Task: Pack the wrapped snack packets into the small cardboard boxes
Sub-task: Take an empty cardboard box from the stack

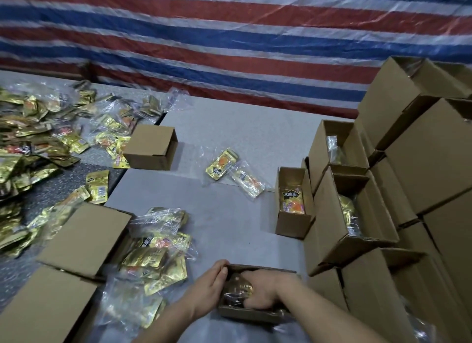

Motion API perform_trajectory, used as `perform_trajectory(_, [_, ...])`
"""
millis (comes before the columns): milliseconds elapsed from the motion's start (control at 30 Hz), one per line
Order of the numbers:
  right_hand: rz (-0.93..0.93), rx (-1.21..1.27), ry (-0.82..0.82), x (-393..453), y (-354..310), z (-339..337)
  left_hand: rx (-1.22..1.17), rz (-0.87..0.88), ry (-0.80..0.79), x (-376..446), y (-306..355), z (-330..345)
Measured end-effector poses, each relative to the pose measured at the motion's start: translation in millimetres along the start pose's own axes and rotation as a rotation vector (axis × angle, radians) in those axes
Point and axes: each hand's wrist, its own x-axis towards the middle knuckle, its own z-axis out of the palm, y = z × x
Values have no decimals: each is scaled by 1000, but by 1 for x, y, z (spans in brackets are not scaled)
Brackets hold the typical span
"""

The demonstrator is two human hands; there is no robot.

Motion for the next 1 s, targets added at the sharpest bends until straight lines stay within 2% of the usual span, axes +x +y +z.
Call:
perform_trajectory(100, [17, 5, 51, 11, 3, 20, 34, 1, 12, 4, -3, 3])
perform_trajectory(300, [-1, 398, 102, -13, 10, 20, 49, 57, 41, 5, -1, 12])
perform_trajectory(433, [46, 247, 264, -29, 12, 27, 51, 65, 64, 5, 4, 12])
perform_trajectory(600, [179, 382, 48, -20, -6, 37, 65, 39, 68, 10, 4, 15])
perform_trajectory(733, [182, 386, 53, -19, -8, 30, 65, 3, 43, 20, 5, 9])
perform_trajectory(800, [142, 313, 170, -25, -5, 23, 80, -16, 18, 24, 7, 4])
perform_trajectory(900, [132, 224, 562, -37, 5, 4, 107, -30, -5, 27, 11, -2])
perform_trajectory(933, [119, 191, 641, -39, 10, -1, 111, -31, -12, 26, 12, -3])
perform_trajectory(1000, [103, 68, 599, -37, 21, -8, 101, -36, -22, 25, 15, -3])
